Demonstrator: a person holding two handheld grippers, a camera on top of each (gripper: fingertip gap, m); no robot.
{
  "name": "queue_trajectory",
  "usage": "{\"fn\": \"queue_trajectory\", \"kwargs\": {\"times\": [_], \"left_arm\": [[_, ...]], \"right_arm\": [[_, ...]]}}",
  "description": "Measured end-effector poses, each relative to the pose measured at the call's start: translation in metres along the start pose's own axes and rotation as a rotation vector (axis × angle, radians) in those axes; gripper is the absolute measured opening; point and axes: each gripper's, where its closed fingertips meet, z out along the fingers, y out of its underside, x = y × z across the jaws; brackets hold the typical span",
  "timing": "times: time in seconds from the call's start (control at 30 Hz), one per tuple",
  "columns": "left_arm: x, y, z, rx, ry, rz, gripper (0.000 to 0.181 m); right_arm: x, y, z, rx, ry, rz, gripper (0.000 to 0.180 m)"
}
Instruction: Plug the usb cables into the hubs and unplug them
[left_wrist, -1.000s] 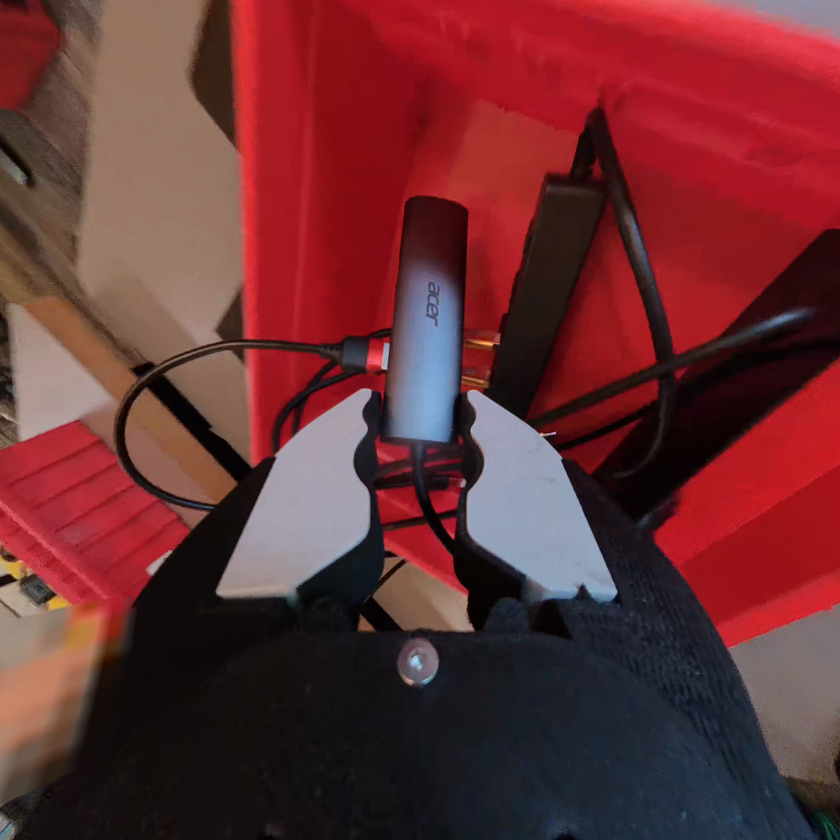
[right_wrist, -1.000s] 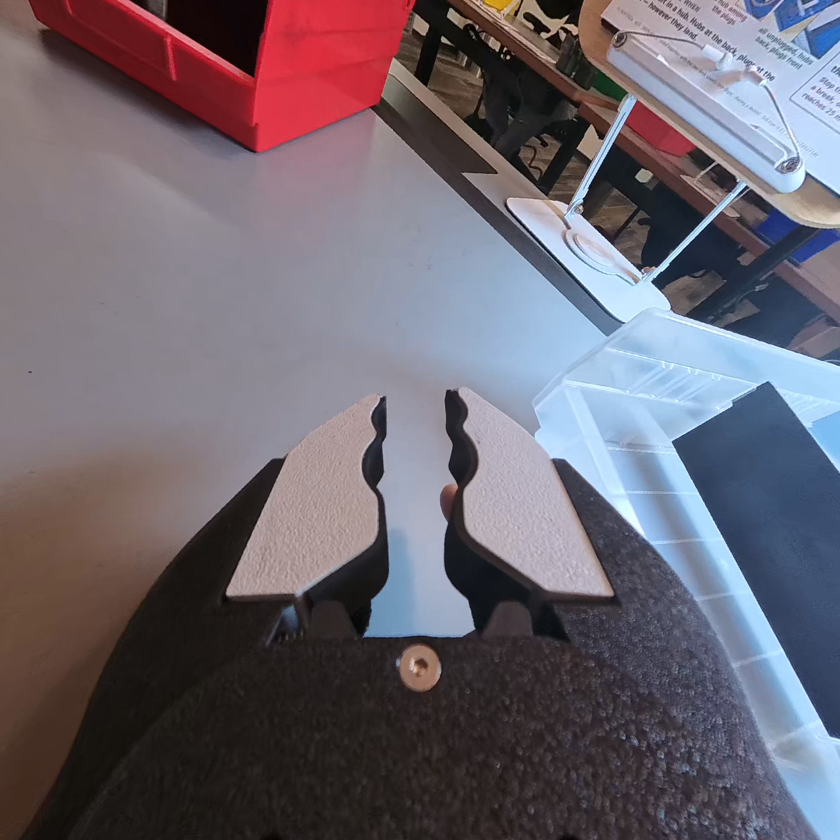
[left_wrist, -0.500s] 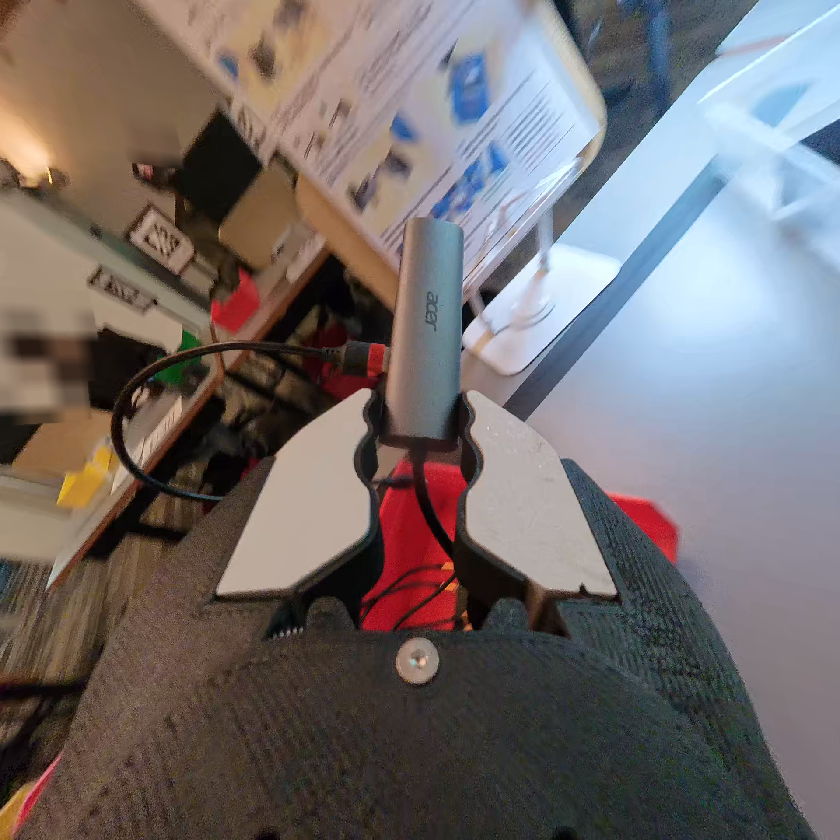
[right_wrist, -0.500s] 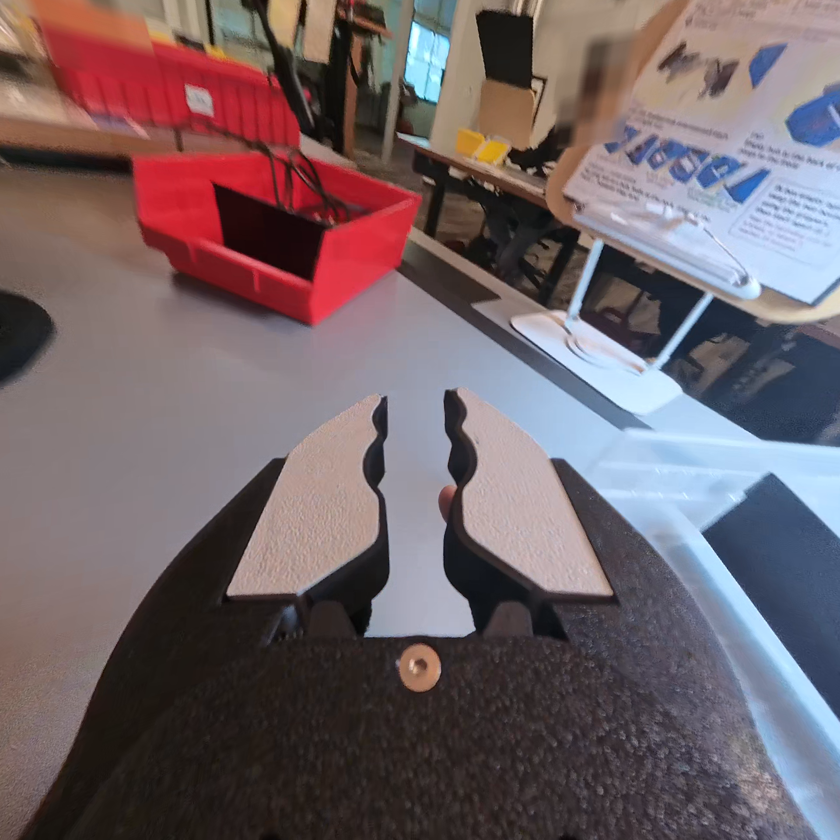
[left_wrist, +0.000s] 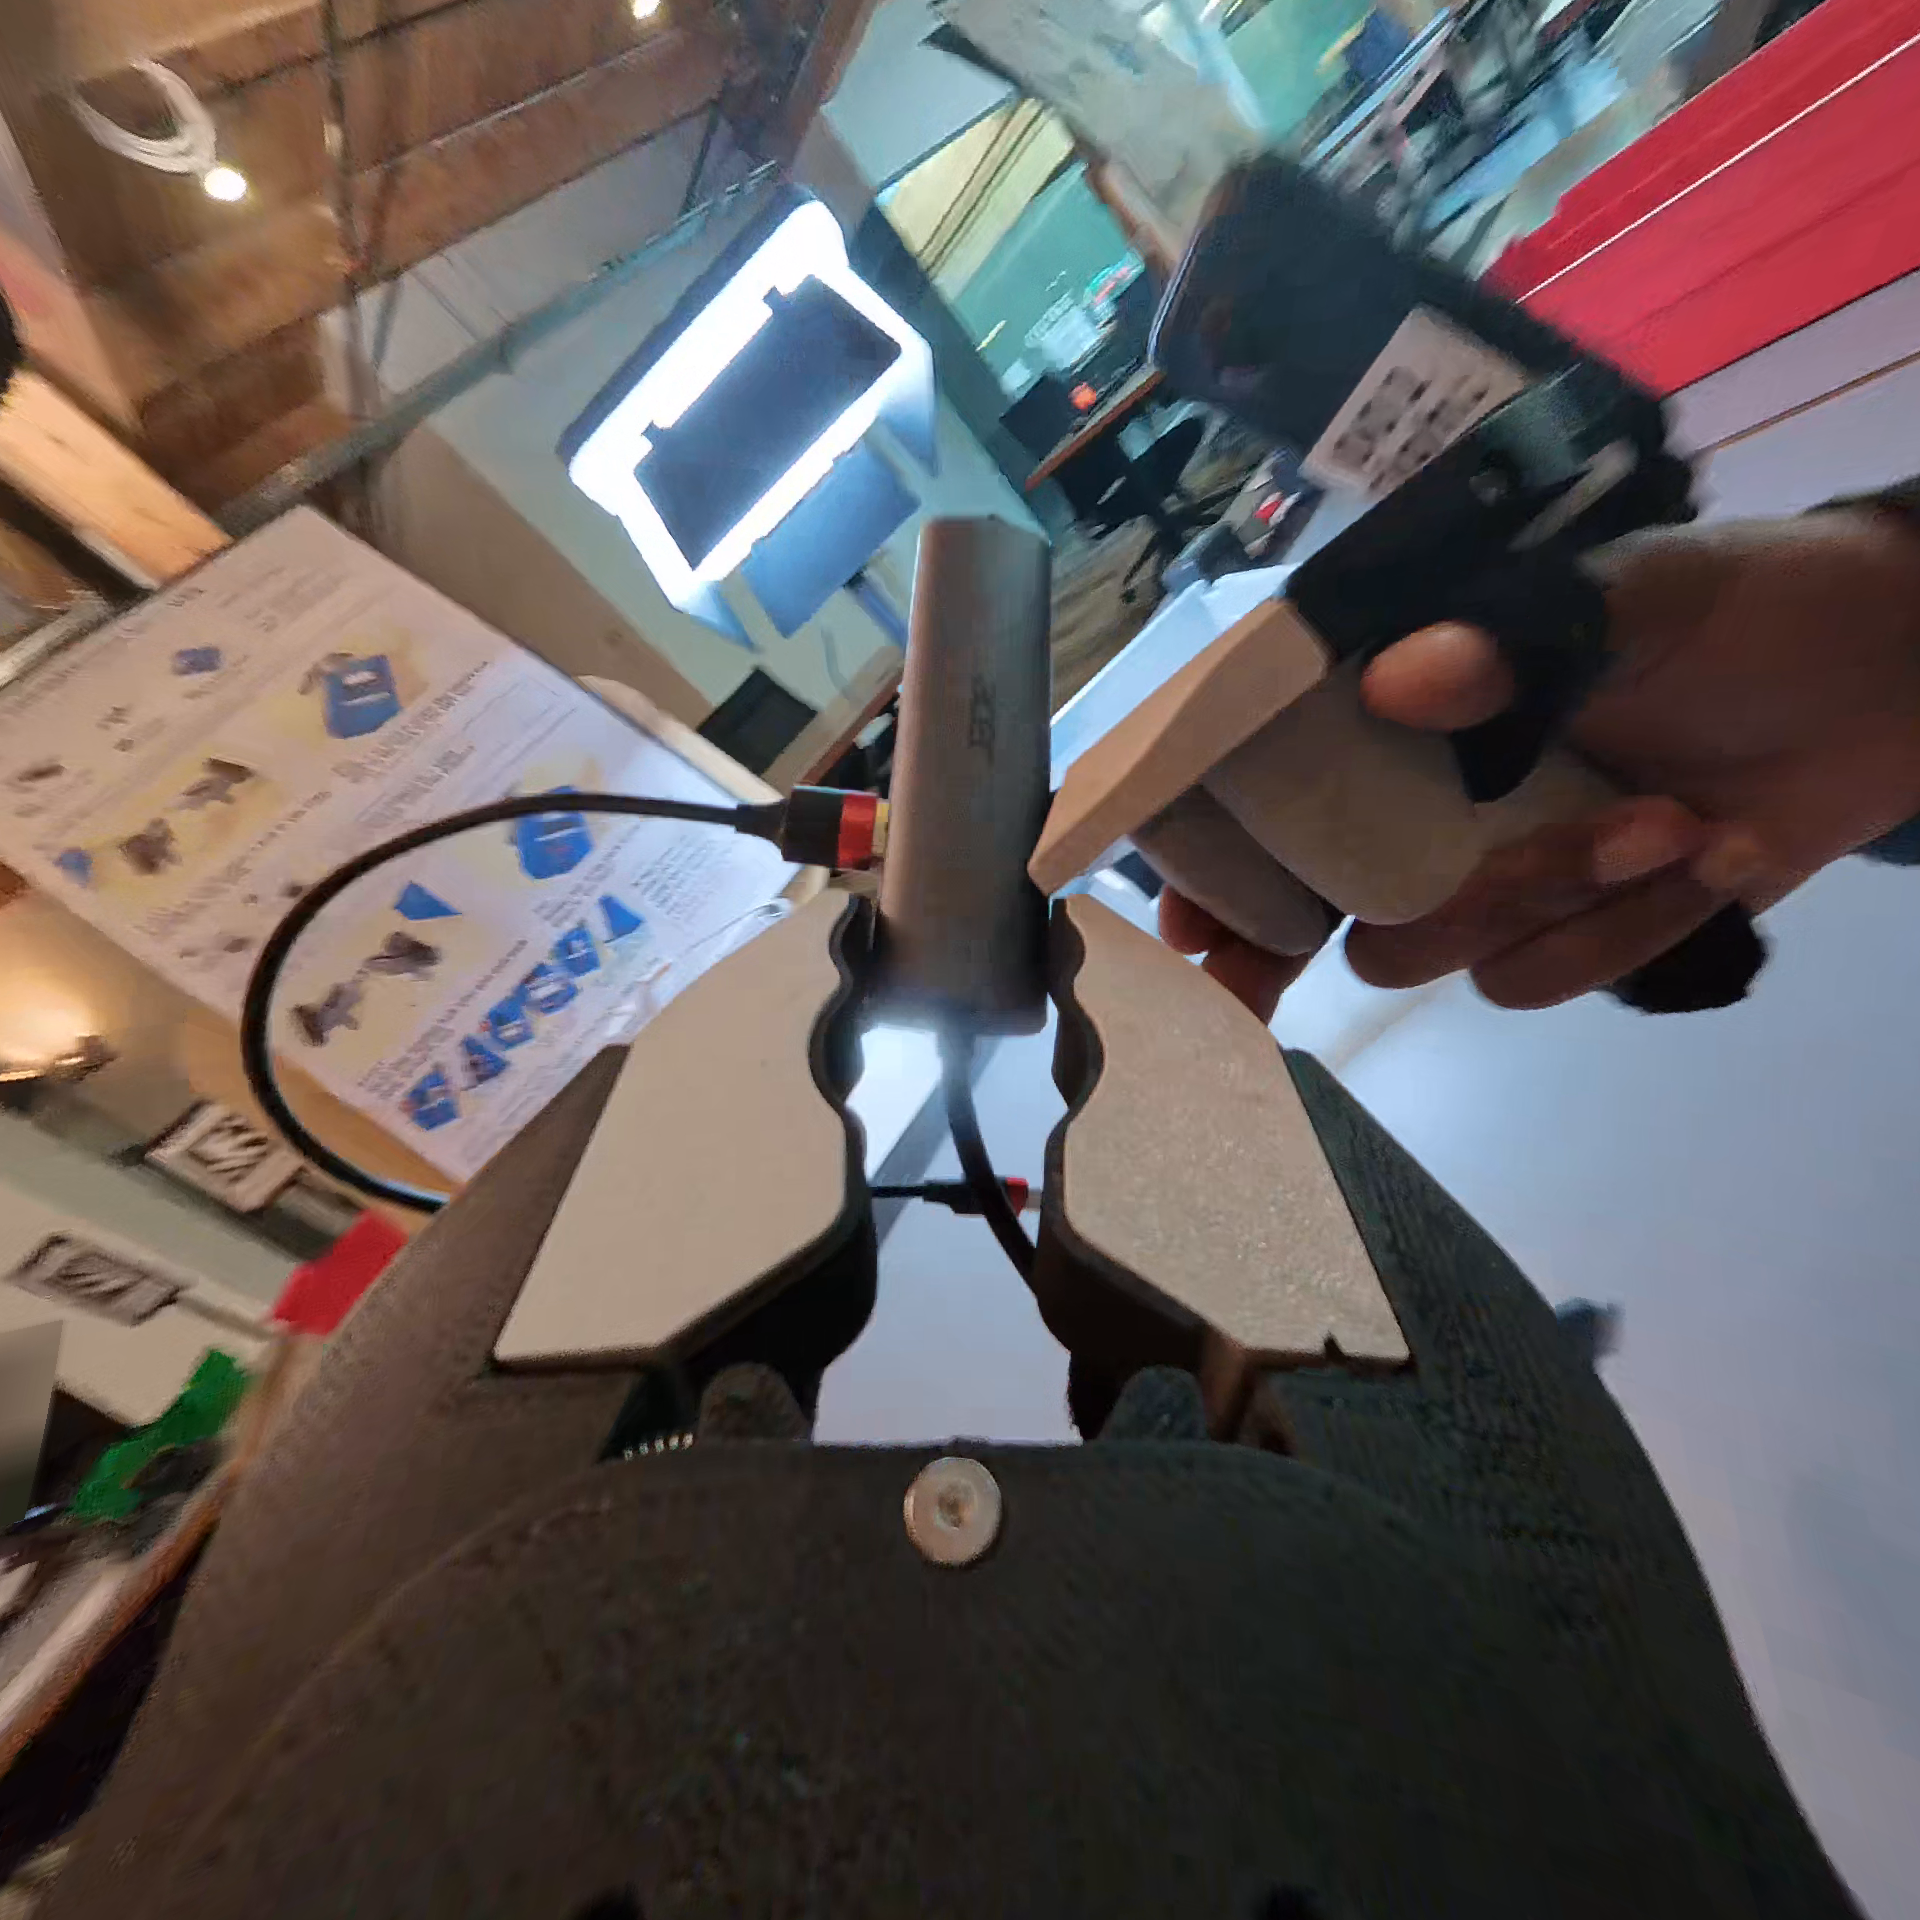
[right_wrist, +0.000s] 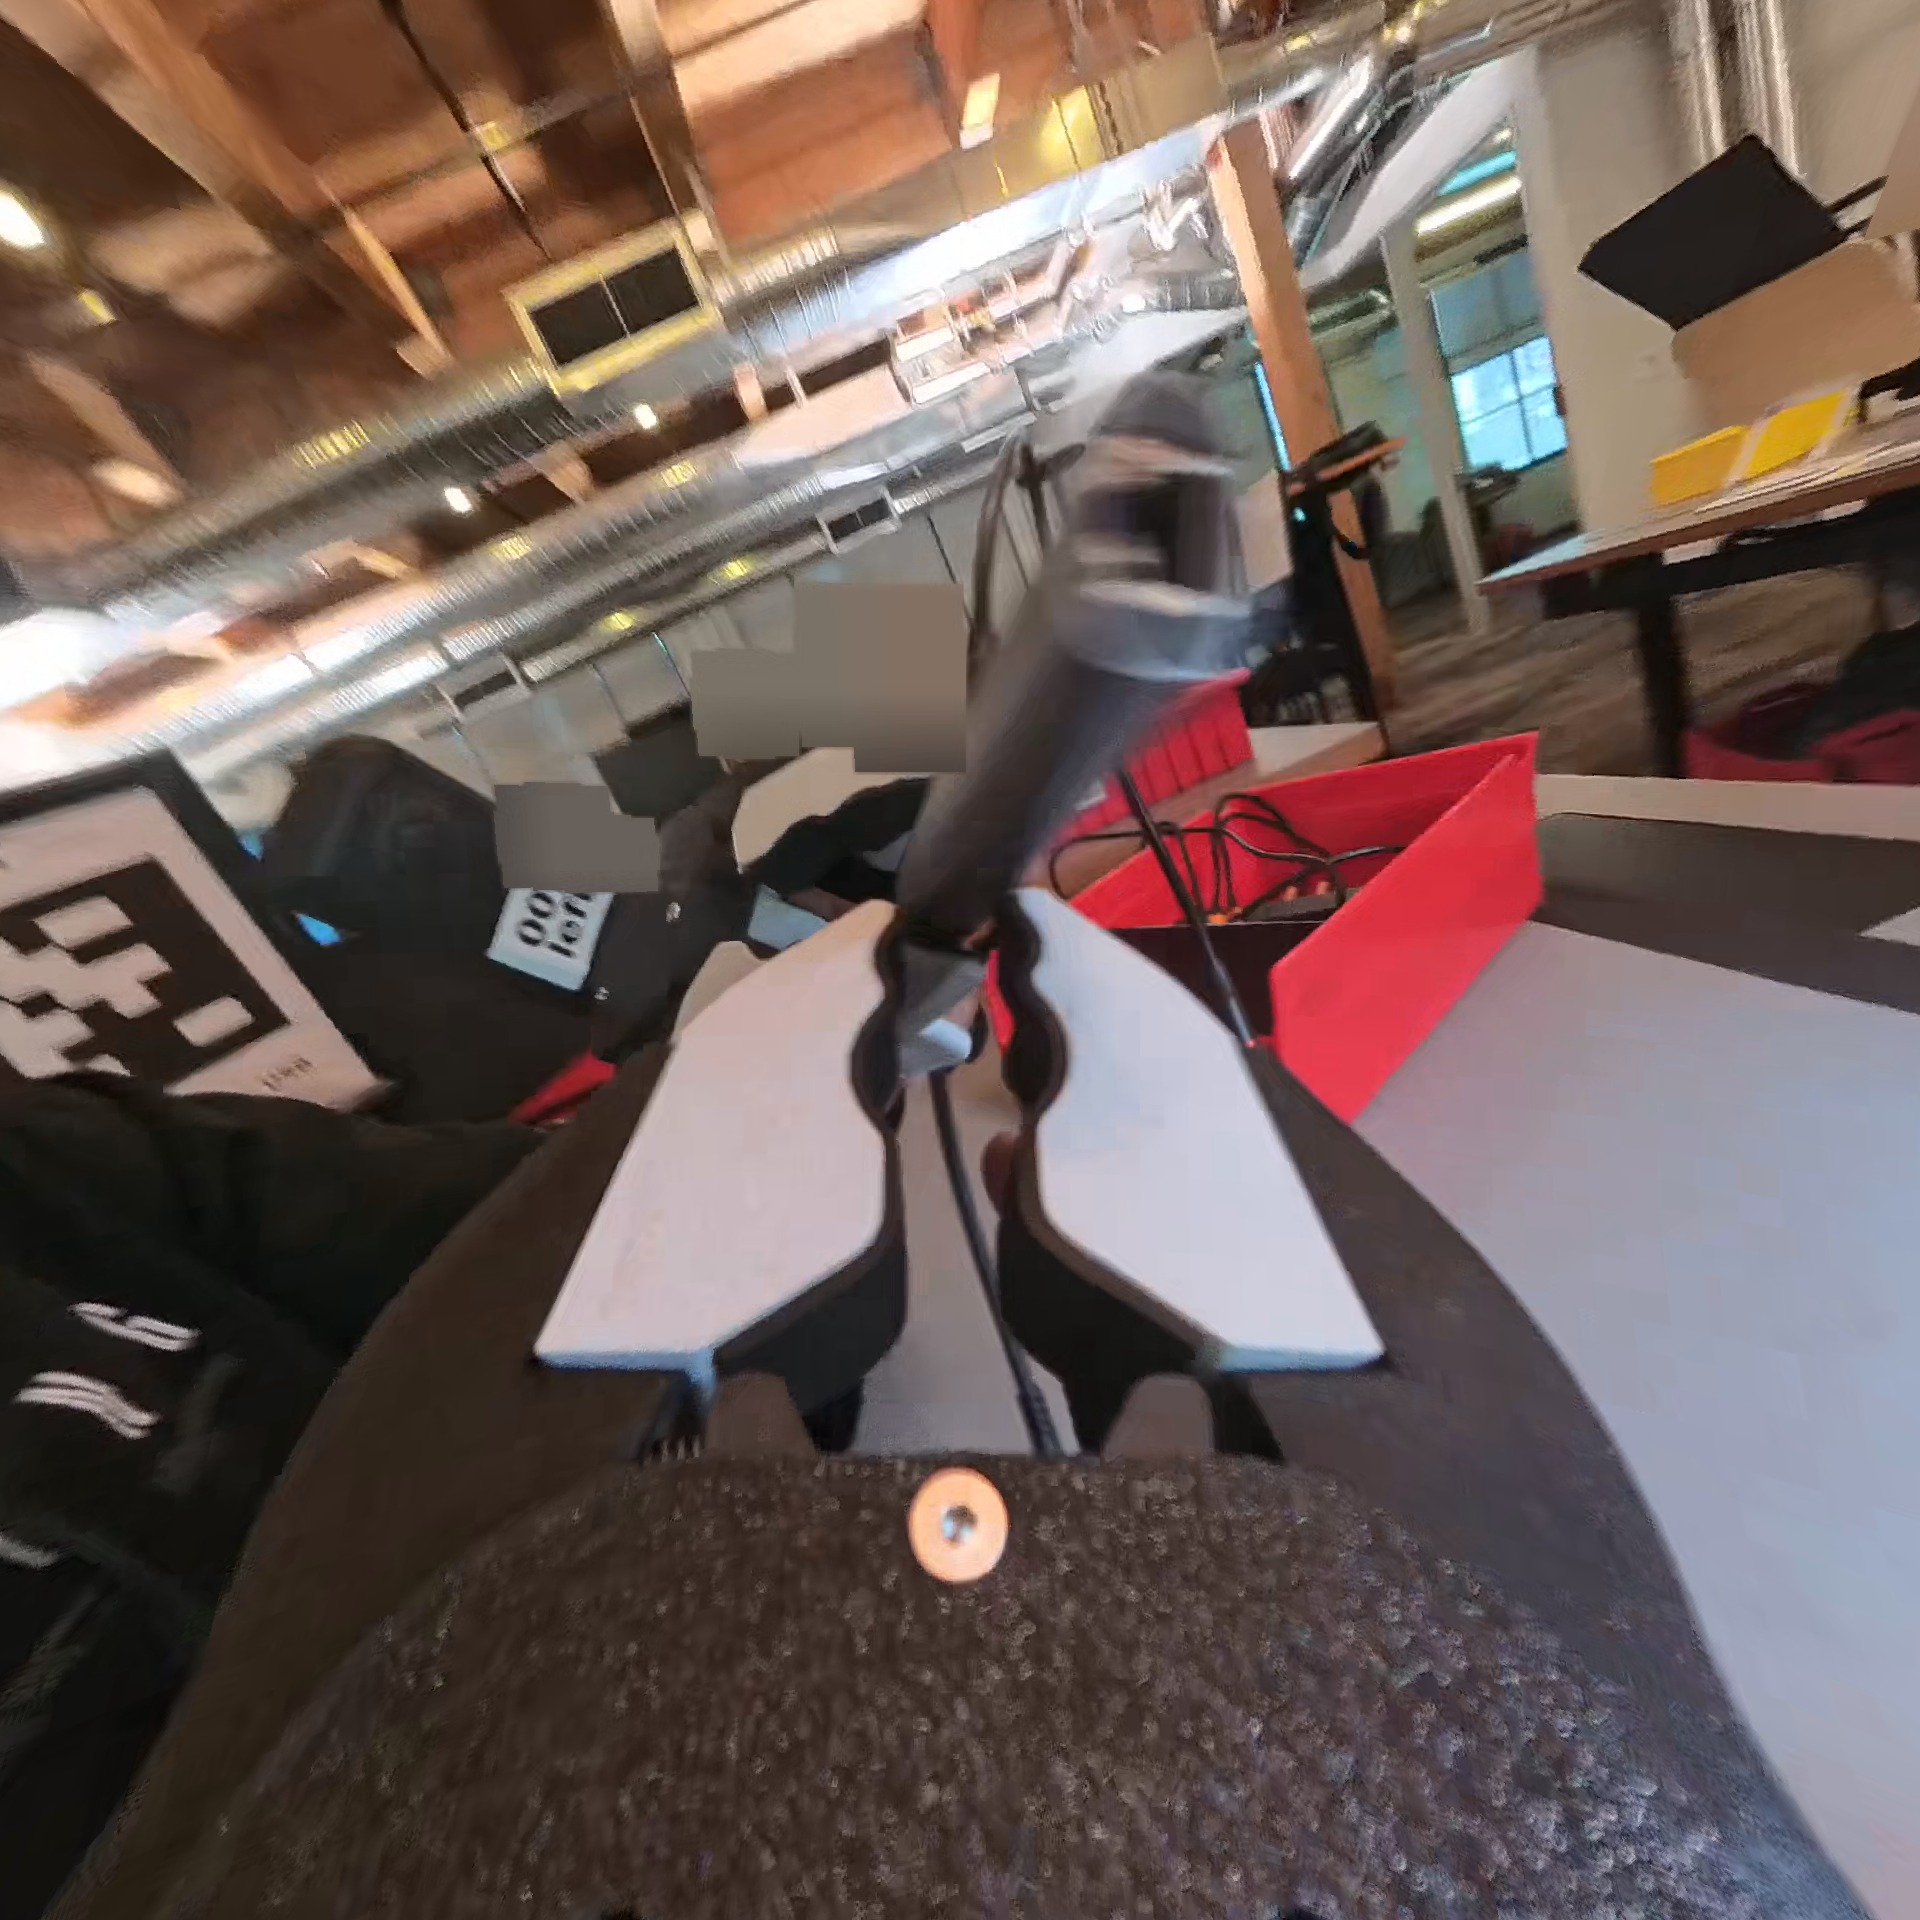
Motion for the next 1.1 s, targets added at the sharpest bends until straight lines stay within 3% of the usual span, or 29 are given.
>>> {"fn": "queue_trajectory", "kwargs": {"times": [0.07, 0.27, 0.33, 0.47, 0.53, 0.63, 0.77, 1.1], "left_arm": [[0.007, 0.003, -0.001, 0.029, 0.036, -0.025, 0.033], [0.022, 0.013, -0.001, 0.062, 0.155, -0.107, 0.033], [0.026, 0.011, -0.005, 0.093, 0.259, -0.227, 0.03], [0.012, 0.003, -0.014, 0.205, 0.476, -0.686, 0.029], [0.006, 0.007, -0.016, 0.221, 0.523, -0.787, 0.03], [0.02, 0.008, -0.017, 0.187, 0.59, -0.741, 0.026], [0.032, 0.009, -0.018, 0.122, 0.62, -0.651, 0.008], [0.042, 0.008, -0.021, 0.107, 0.683, -0.608, 0.007]], "right_arm": [[0.004, 0.001, -0.004, 0.021, -0.043, 0.07, 0.017], [0.007, 0.01, -0.005, -0.038, -0.047, -0.061, 0.018], [0.006, 0.01, -0.007, -0.037, -0.078, -0.069, 0.017], [0.007, 0.019, -0.014, -0.112, -0.096, -0.267, 0.017], [0.005, 0.023, -0.014, -0.132, -0.107, -0.28, 0.017], [0.002, 0.036, -0.01, -0.187, -0.113, -0.317, 0.017], [0.005, 0.046, -0.006, -0.233, -0.083, -0.349, 0.017], [-0.002, 0.049, -0.001, -0.286, -0.068, -0.503, 0.018]]}}
